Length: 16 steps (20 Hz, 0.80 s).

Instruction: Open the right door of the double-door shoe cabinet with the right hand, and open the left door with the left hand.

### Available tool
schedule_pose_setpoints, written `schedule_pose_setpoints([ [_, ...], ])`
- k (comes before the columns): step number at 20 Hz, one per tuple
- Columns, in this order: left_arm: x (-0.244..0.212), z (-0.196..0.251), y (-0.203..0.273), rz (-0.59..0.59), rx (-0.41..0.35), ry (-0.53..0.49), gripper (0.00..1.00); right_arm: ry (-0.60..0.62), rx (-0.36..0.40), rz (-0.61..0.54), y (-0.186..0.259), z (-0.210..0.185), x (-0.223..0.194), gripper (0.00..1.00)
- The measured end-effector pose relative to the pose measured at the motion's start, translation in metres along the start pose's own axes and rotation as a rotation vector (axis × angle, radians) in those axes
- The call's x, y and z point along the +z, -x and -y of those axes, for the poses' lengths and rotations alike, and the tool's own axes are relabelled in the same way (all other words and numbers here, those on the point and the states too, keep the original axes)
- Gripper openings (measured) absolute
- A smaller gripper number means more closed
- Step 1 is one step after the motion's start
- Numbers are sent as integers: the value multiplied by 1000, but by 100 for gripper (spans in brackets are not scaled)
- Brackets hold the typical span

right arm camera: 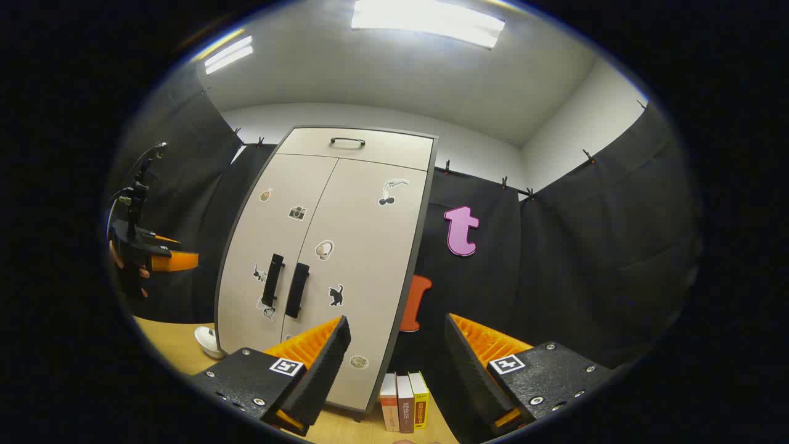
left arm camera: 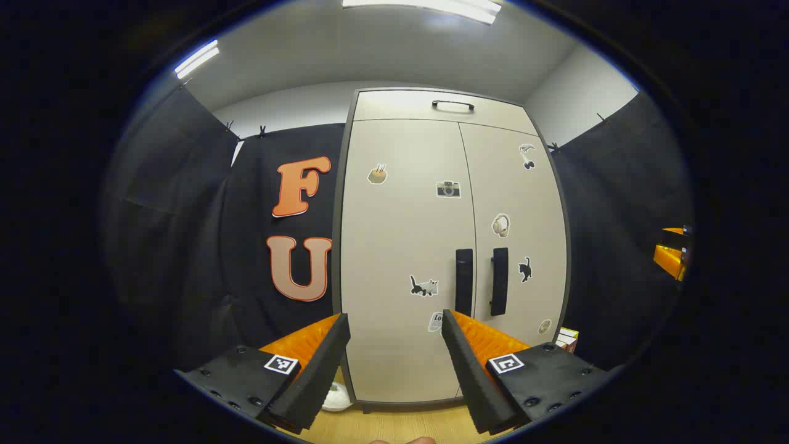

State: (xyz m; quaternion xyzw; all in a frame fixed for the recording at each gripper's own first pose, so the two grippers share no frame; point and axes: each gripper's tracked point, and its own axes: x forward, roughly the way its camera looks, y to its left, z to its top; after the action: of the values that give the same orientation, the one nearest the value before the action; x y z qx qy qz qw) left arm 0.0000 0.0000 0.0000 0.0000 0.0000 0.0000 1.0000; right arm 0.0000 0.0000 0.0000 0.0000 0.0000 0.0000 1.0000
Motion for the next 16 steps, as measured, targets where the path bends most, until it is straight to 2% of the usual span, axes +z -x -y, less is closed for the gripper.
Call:
schedule_pose_setpoints([
  [16,2,5,9,25,-10,12,96,-14,24,-5,0,-11,-4,94],
])
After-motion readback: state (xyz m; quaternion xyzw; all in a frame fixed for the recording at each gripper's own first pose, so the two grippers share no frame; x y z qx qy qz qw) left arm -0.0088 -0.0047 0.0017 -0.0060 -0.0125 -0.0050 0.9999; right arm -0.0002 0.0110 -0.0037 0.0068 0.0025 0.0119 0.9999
